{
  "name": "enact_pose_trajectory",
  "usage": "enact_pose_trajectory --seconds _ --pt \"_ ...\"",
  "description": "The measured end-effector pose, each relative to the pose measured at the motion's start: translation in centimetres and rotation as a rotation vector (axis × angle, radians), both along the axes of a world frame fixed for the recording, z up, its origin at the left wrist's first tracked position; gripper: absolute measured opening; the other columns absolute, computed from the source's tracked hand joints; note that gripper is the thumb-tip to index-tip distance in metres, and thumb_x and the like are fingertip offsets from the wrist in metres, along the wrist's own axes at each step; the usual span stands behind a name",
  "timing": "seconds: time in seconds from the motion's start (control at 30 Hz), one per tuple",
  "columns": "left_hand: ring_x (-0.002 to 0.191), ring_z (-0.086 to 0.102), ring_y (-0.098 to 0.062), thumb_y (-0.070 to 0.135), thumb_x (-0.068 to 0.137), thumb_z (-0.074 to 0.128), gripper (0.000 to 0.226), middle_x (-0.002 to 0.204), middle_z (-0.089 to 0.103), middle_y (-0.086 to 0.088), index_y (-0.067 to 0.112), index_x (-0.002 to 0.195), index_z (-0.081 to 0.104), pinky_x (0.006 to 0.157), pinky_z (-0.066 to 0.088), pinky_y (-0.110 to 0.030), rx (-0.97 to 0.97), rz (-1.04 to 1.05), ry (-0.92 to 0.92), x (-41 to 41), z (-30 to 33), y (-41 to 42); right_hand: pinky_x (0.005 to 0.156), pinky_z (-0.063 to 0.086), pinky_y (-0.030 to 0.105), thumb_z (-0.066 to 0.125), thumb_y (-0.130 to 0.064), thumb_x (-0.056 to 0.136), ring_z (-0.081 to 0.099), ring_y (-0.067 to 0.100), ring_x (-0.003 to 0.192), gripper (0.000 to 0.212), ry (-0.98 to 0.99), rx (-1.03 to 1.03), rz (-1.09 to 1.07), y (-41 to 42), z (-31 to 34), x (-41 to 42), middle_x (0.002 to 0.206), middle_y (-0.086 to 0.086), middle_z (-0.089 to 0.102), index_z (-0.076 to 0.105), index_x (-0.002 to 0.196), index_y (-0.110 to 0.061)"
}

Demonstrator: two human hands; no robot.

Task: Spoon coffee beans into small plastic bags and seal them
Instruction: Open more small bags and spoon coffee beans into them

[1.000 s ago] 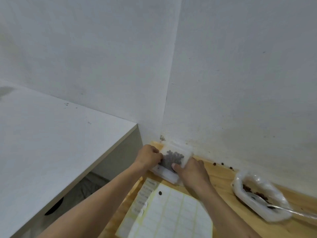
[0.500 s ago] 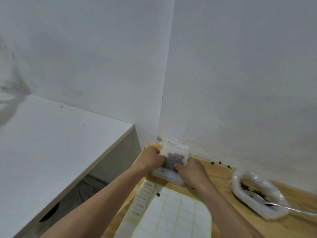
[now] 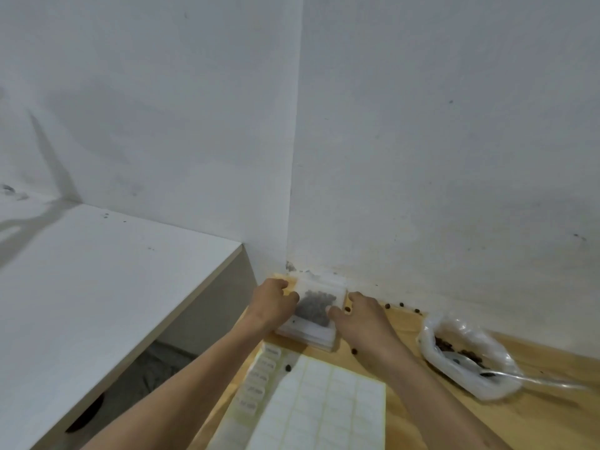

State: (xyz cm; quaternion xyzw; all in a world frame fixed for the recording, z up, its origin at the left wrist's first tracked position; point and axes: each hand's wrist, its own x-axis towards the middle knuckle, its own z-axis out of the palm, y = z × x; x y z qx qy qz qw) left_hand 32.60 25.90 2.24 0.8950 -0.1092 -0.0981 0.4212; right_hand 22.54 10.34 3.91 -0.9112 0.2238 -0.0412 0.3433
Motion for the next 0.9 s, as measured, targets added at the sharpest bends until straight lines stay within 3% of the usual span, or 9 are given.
enact_pose_trajectory --seconds 0.1,0.27,0.4,0.6,0.7,0.8,0.87,0.9 --pt "0.125 0.059 -0.027 0.027 0.099 0.058 0.048 0.14 0.061 -0.012 0.01 0.144 0.054 0.102 0.045 -0.033 0.026 0.005 -0.149 -1.5 1.2 -1.0 0.089 0.045 0.032 0.057 -0.05 0.098 0.056 0.027 0.126 0.06 -0.015 0.001 -0.003 -1.8 1.8 -1.9 0.148 0.01 0.05 0.048 0.147 -0.016" --pt "0.121 0.059 -0.026 0.021 0.099 0.054 0.041 0.133 0.066 -0.01 0.01 0.138 0.06 0.099 0.044 -0.034 0.019 -0.083 -0.386 -5.8 4.0 -5.3 0.091 0.041 0.028 0.06 -0.047 0.098 0.056 0.022 0.13 0.058 -0.084 -0.027 -0.05 -5.6 5.4 -6.7 0.15 0.006 0.053 0.05 0.147 -0.018" --pt "0.113 0.059 -0.023 0.021 0.099 0.054 0.035 0.121 0.069 -0.006 0.012 0.131 0.066 0.094 0.045 -0.033 -0.09 -0.227 -0.48 -10.8 5.4 -10.4 0.091 0.046 0.029 0.062 -0.046 0.097 0.063 0.021 0.118 0.052 -0.13 -0.038 -0.149 -9.7 7.6 -12.5 0.14 0.001 0.06 0.057 0.142 -0.022" --pt "0.093 0.067 -0.018 0.019 0.096 0.056 0.031 0.108 0.074 -0.002 0.012 0.121 0.071 0.081 0.05 -0.029 -0.139 -0.555 -0.45 -19.9 4.8 -17.9 0.095 0.054 0.036 0.071 -0.037 0.09 0.069 0.024 0.106 0.041 -0.113 -0.088 -0.384 -16.6 8.6 -23.5 0.122 0.002 0.071 0.071 0.126 -0.018" --pt "0.095 0.068 -0.02 0.022 0.094 0.06 0.03 0.108 0.075 -0.002 0.011 0.119 0.072 0.085 0.053 -0.033 -0.114 -0.709 -0.418 -24.4 3.5 -21.0 0.086 0.048 0.027 0.074 -0.035 0.088 0.067 0.023 0.112 0.041 0.048 -0.163 -0.472 -19.1 7.4 -28.7 0.124 0.007 0.072 0.073 0.123 -0.015" --pt "0.11 0.064 -0.026 0.031 0.093 0.065 0.044 0.124 0.069 -0.009 0.009 0.132 0.065 0.093 0.051 -0.034 0.015 -0.84 -0.337 -28.0 1.8 -23.6 0.09 0.058 0.04 0.074 -0.036 0.088 0.069 0.034 0.11 0.049 0.295 -0.197 -0.522 -20.4 5.4 -32.7 0.124 0.02 0.071 0.071 0.12 0.001" --pt "0.125 0.054 -0.032 0.043 0.092 0.068 0.062 0.137 0.058 -0.015 0.006 0.14 0.055 0.101 0.046 -0.038 0.17 -0.923 -0.293 -29.8 0.7 -24.9 0.07 0.058 0.036 0.074 -0.041 0.09 0.071 0.027 0.084 0.039 0.412 -0.193 -0.516 -20.4 4.0 -34.5 0.098 0.016 0.072 0.072 0.098 -0.003" --pt "0.13 0.047 -0.035 0.051 0.089 0.069 0.072 0.14 0.052 -0.017 0.006 0.142 0.051 0.103 0.044 -0.042 0.261 -0.959 -0.293 -30.6 0.2 -25.4 0.057 0.049 0.03 0.073 -0.045 0.09 0.063 0.019 0.069 0.036 0.446 -0.189 -0.52 -20.1 3.5 -35.2 0.082 0.008 0.063 0.064 0.085 -0.01"
